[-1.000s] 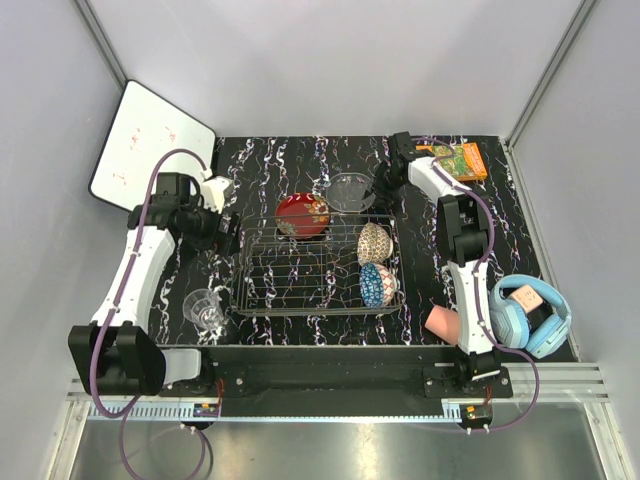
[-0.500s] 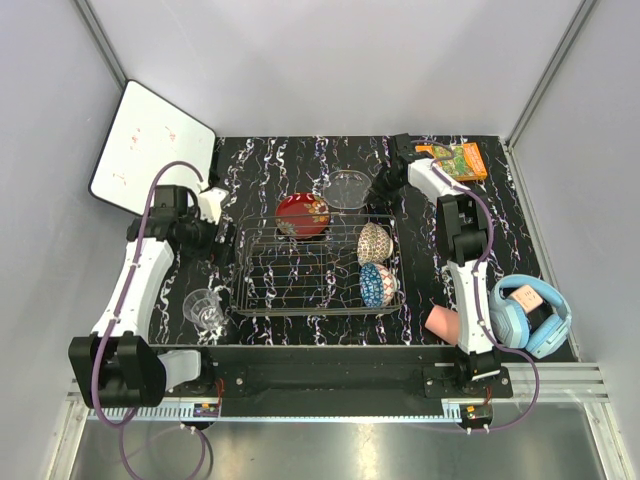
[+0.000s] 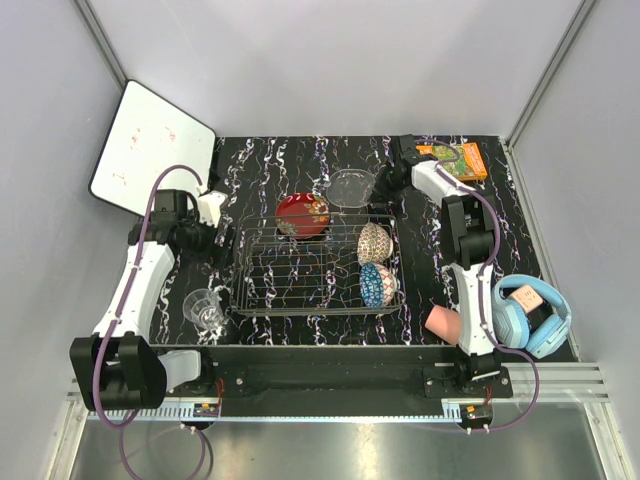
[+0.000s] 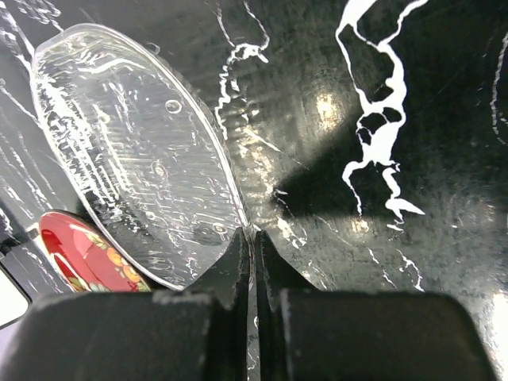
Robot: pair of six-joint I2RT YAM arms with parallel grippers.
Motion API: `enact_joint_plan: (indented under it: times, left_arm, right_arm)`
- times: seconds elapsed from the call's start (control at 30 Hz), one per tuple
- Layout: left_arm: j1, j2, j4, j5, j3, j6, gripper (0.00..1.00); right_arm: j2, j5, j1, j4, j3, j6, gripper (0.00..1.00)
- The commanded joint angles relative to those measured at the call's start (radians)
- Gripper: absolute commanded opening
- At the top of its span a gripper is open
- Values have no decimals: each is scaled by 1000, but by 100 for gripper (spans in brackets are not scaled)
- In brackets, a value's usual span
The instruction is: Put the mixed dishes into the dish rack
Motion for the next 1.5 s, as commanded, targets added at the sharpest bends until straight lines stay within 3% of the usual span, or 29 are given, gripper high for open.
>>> enact_joint_plan:
  times: [0.0, 0.4, 0.6, 0.9, 1.3, 1.47]
  left_arm:
    - [10, -10, 59, -12, -8, 19, 99]
    - [13, 10, 76, -26, -21, 20, 99]
    - [17, 22, 78, -26, -19, 17, 99]
    - [17, 27, 82, -24, -19, 19, 99]
    - [18, 42, 84, -26, -15, 11, 99]
    - [17, 51, 86, -27, -15, 8, 99]
  right_arm:
    - [-123, 28, -7, 57, -18, -20, 0]
    - [-313, 110, -5, 51, 42, -193, 0]
    - [-481, 197, 33, 54, -44, -381, 0]
    - [-738, 542, 290, 115, -234, -754, 0]
    - [-1023, 685, 479, 401, -685, -1190, 0]
    - [-1054, 771, 562, 475, -756, -1334, 0]
